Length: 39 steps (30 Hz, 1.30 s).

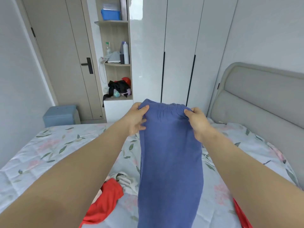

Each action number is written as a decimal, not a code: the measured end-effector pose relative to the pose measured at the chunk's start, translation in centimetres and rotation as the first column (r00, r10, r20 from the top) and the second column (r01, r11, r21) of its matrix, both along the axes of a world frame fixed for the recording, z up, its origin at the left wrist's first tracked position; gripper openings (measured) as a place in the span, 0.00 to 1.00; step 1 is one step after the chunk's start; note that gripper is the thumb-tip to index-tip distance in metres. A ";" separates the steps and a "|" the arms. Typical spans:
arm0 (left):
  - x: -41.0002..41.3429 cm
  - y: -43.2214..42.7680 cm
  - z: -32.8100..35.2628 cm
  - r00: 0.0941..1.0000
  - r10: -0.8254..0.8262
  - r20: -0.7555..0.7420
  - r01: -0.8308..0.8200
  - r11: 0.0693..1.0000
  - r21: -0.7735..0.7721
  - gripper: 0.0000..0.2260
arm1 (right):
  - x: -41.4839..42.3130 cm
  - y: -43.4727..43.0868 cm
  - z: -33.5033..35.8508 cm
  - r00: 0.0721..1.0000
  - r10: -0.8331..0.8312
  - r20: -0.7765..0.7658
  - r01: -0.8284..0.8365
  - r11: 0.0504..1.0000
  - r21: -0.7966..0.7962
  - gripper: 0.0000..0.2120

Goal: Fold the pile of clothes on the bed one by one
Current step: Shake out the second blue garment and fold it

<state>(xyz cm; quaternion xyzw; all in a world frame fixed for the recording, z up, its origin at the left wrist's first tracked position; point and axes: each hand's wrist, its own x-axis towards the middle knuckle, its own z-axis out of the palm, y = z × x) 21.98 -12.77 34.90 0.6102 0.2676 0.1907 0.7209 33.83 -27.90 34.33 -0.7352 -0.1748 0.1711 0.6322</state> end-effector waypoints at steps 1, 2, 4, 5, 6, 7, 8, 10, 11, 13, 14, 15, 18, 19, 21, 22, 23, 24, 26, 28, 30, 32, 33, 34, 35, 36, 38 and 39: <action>0.9 0.3 1.0 0.998 0.021 0.055 -0.023 0.999 0.031 0.02 | 0.7 0.5 0.9 0.999 -0.009 0.041 0.007 0.999 0.046 0.12; 1.7 0.7 2.0 0.994 0.034 0.105 -0.040 0.997 0.062 0.02 | 1.3 0.9 1.9 0.997 -0.015 0.076 0.008 0.996 0.092 0.12; 2.7 1.3 4.1 0.982 0.042 0.186 -0.066 0.990 0.124 0.03 | 2.1 1.3 3.9 0.992 -0.019 0.124 -0.004 0.983 0.181 0.12; 3.0 1.6 5.0 0.975 0.039 0.218 -0.074 0.986 0.152 0.03 | 2.3 1.4 4.8 0.989 -0.021 0.147 -0.012 0.976 0.218 0.12; 3.1 1.7 5.8 0.969 0.031 0.246 -0.077 0.981 0.180 0.03 | 2.5 1.3 5.6 0.986 -0.022 0.167 -0.020 0.969 0.245 0.12; 3.0 1.8 6.5 0.963 0.021 0.269 -0.079 0.975 0.207 0.04 | 2.5 1.2 6.2 0.982 -0.021 0.186 -0.029 0.964 0.265 0.12; 2.8 1.8 7.0 0.957 0.013 0.289 -0.082 0.970 0.230 0.04 | 2.3 1.0 6.8 0.979 -0.019 0.201 -0.040 0.958 0.285 0.12; 2.1 1.6 7.7 0.942 0.000 0.336 -0.089 0.964 0.250 0.04 | 1.5 0.3 7.5 0.973 -0.009 0.229 -0.067 0.944 0.322 0.11; 1.5 1.3 7.9 0.935 -0.006 0.354 -0.090 0.962 0.256 0.04 | 0.9 -0.1 7.7 0.970 -0.002 0.244 -0.082 0.939 0.335 0.11; 0.0 0.7 7.8 0.928 -0.014 0.372 -0.093 0.959 0.269 0.04 | -0.6 -1.1 7.7 0.963 0.011 0.269 -0.107 0.932 0.346 0.11; -0.9 0.2 7.6 0.926 -0.018 0.377 -0.093 0.957 0.276 0.04 | -1.5 -1.6 7.5 0.961 0.016 0.276 -0.115 0.930 0.348 0.11; -1.9 -0.2 7.3 0.926 -0.022 0.376 -0.092 0.955 0.282 0.05 | -2.4 -2.2 7.3 0.960 0.021 0.278 -0.121 0.929 0.349 0.11; -5.2 -2.0 5.4 0.932 -0.035 0.360 -0.075 0.955 0.286 0.04 | -5.4 -4.1 5.7 0.965 0.027 0.262 -0.118 0.933 0.339 0.11; -6.4 -2.7 4.5 0.938 -0.037 0.345 -0.066 0.957 0.282 0.04 | -6.5 -4.7 4.9 0.968 0.017 0.252 -0.103 0.937 0.333 0.12; -8.7 -4.5 2.2 0.957 -0.040 0.288 -0.045 0.958 0.283 0.04 | -8.5 -6.0 2.9 0.977 -0.014 0.215 -0.055 0.948 0.313 0.12; -9.8 -5.4 0.8 0.968 -0.045 0.246 -0.028 0.957 0.287 0.04 | -9.4 -6.8 1.8 0.983 -0.026 0.184 -0.031 0.954 0.299 0.11; -10.9 -6.2 -0.6 0.979 -0.049 0.200 -0.011 0.957 0.290 0.04 | -10.3 -7.4 0.4 0.989 -0.031 0.147 -0.011 0.960 0.279 0.11; -11.8 -6.8 -2.1 0.987 -0.049 0.154 0.002 0.958 0.286 0.04 | -11.1 -8.0 -1.1 0.994 -0.032 0.106 0.004 0.967 0.253 0.12; -13.5 -7.7 -5.0 0.997 -0.035 0.073 0.015 0.968 0.252 0.05 | -12.7 -9.1 -4.4 0.999 -0.036 0.021 0.031 0.980 0.196 0.14; -15.0 -8.5 -7.7 1.000 -0.026 0.010 0.024 0.978 0.209 0.05 | -14.2 -10.0 -7.7 0.997 -0.054 -0.046 0.060 0.988 0.140 0.15; -16.4 -9.3 -10.3 0.998 -0.042 -0.048 0.050 0.984 0.168 0.05 | -15.8 -11.0 -10.8 0.991 -0.076 -0.109 0.086 0.993 0.086 0.16; -17.6 -10.1 -13.0 0.992 -0.070 -0.108 0.083 0.989 0.124 0.04 | -17.4 -12.1 -13.6 0.981 -0.099 -0.169 0.106 0.994 0.033 0.16; -18.1 -10.5 -14.4 0.987 -0.087 -0.138 0.100 0.990 0.095 0.04 | -18.0 -12.6 -15.0 0.974 -0.104 -0.202 0.107 0.994 0.004 0.16; -18.6 -10.8 -15.9 0.980 -0.102 -0.170 0.114 0.991 0.067 0.04 | -18.7 -13.1 -16.3 0.967 -0.106 -0.231 0.103 0.994 -0.027 0.15; -19.1 -11.1 -17.3 0.972 -0.117 -0.203 0.128 0.991 0.042 0.04 | -19.3 -13.6 -17.6 0.961 -0.110 -0.254 0.097 0.993 -0.063 0.15; -19.6 -11.3 -18.7 0.963 -0.129 -0.236 0.138 0.990 0.020 0.04 | -19.7 -13.9 -18.9 0.954 -0.116 -0.277 0.093 0.991 -0.094 0.15; -20.5 -11.8 -21.3 0.947 -0.149 -0.284 0.148 0.989 -0.024 0.04 | -20.4 -14.5 -21.3 0.934 -0.123 -0.336 0.077 0.986 -0.149 0.13; -20.8 -12.0 -22.4 0.936 -0.156 -0.316 0.154 0.988 -0.030 0.04 | -20.7 -14.7 -22.2 0.922 -0.124 -0.368 0.061 0.982 -0.178 0.12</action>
